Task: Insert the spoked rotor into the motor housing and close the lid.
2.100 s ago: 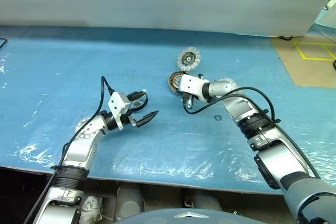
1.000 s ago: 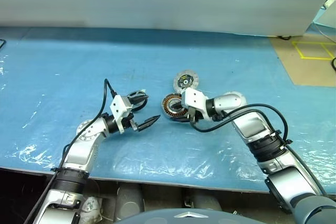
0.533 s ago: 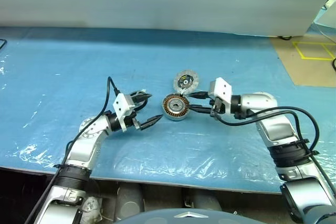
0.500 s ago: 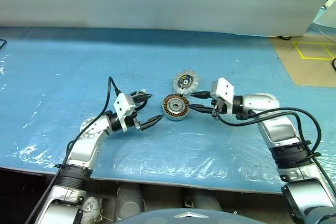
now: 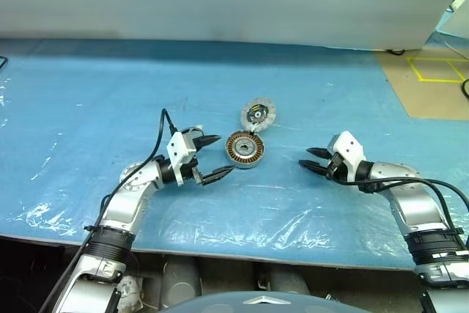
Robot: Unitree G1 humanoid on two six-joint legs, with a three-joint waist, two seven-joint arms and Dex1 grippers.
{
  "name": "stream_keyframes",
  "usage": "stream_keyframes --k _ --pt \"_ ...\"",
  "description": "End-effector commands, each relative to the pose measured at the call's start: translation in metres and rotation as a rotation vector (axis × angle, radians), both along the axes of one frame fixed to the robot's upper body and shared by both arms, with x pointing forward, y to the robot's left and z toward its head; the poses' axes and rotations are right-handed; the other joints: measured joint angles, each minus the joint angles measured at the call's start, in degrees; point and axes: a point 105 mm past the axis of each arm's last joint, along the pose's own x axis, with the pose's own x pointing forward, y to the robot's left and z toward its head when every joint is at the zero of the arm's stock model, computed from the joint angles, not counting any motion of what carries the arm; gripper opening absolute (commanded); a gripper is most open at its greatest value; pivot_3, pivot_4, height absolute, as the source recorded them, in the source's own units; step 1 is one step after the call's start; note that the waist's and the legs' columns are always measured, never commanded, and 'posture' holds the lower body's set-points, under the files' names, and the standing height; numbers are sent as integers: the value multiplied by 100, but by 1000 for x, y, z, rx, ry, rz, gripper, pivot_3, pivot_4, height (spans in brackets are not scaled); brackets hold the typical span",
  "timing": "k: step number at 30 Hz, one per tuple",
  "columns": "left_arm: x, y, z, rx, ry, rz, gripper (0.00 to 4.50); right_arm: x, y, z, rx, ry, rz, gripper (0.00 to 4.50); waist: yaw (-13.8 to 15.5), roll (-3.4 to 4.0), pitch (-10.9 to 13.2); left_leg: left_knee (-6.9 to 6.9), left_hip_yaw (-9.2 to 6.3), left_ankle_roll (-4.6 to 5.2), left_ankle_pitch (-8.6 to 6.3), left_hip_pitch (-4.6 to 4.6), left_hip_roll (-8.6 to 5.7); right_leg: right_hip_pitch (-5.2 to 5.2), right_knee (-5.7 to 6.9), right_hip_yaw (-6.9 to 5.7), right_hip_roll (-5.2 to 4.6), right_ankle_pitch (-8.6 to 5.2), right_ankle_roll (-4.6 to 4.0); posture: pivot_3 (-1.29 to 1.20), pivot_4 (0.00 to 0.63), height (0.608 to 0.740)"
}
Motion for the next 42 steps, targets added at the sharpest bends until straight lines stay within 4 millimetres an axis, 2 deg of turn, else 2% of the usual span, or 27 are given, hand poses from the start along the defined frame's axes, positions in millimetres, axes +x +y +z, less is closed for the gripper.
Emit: stream_keyframes --k 1,11,19,22,30,35,42 --pt "-1 -2 8 -8 -35 -15 4500 -1 -5 4 12 -10 -14 1983 2 0 0 0 0 8 -5 -1 0 0 -1 0 0 0 0 0 150 740" --pt "-2 -1 6 -4 -29 -6 4500 -13 -3 -6 3 71 57 1983 4 0 0 0 0 13 -8 -1 1 0 -2 -1 0 0 0 0 150 740" --pt "-1 0 6 -2 -27 -4 4500 -14 0 -9 -20 75 70 1983 3 0 0 0 0 13 -8 -1 1 1 -2 -1 0 0 0 0 150 740" --pt "-1 1 6 0 -28 0 4500 -12 3 -5 8 68 71 1983 2 0 0 0 0 13 -8 0 1 1 -2 -1 0 0 0 0 150 740" --pt "-1 0 5 5 -24 -2 4500 3 -8 7 13 -9 9 1983 2 0 0 0 0 13 -8 0 1 1 -2 -1 0 0 0 0 150 740" --pt "-1 -2 5 0 -23 -9 4500 -3 -3 15 71 13 35 1983 3 1 0 -1 0 13 -8 -2 1 1 -6 -1 0 -1 -1 0 150 740" --pt "-1 -4 5 -2 -22 -19 4500 -2 8 46 287 23 12 1983 12 3 0 -1 0 14 -8 -1 2 0 -4 -2 0 0 -1 0 150 740"
